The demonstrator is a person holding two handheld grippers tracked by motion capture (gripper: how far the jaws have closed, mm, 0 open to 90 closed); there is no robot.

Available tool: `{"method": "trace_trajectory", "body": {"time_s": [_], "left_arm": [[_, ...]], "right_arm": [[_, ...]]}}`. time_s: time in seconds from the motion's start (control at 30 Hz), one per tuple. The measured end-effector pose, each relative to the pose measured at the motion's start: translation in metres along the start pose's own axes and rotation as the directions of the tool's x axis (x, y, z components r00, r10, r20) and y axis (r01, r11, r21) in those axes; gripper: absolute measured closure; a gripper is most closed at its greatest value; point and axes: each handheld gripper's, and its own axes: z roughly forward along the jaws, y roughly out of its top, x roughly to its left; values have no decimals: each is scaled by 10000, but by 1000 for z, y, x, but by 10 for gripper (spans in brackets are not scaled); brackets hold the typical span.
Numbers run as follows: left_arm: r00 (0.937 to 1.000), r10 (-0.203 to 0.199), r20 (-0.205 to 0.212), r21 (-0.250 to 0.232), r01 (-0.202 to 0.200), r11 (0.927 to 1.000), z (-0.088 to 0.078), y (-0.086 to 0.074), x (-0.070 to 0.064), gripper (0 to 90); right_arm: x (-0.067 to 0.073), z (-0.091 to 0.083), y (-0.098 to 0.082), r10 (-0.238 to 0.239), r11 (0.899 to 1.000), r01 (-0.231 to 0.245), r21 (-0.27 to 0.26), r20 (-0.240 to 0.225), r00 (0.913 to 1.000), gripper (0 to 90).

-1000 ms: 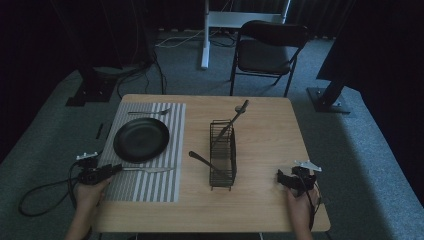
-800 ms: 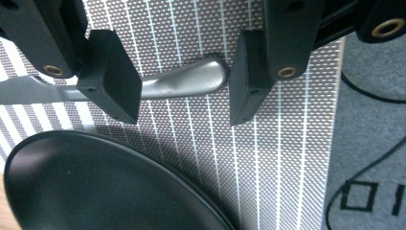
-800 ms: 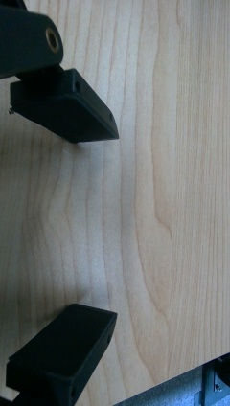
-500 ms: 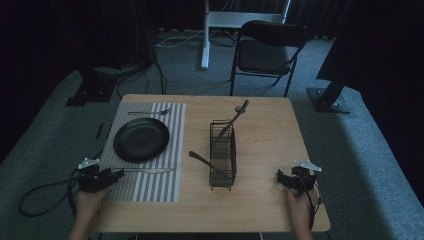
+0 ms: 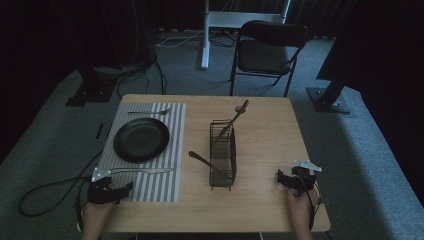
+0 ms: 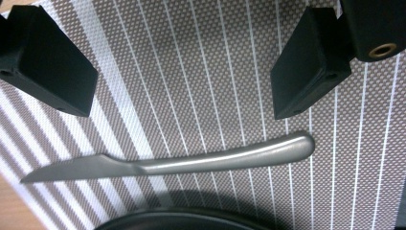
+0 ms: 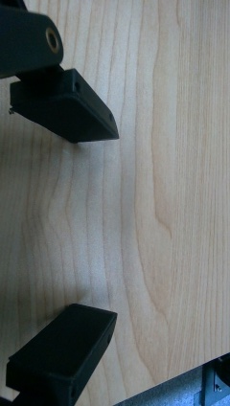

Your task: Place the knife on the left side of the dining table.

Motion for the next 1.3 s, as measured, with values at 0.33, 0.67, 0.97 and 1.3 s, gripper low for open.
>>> {"method": "trace_trajectory", "body": {"time_s": [0.33, 0.67, 0.97, 1.3], "left_arm": [[9899, 470, -1335, -195, -501, 9986, -2, -9, -9, 0], [9698, 602, -2365, -687, -785, 9945, -5, -16, -16, 0], [9645, 455, -2602, -865, -702, 9938, -1, -18, -15, 1], [9411, 243, -3373, -1120, -658, 9915, -5, -17, -11, 1]], "right_arm": [[0, 0, 0, -3, 10000, 3, 0, -2, 10000, 122], [0, 0, 0, 4, 10000, -4, -5, 1, 10000, 122], [0, 0, 0, 5, 10000, -5, -7, 1, 10000, 122], [0, 0, 0, 4, 10000, -4, -5, 1, 10000, 122]]}}
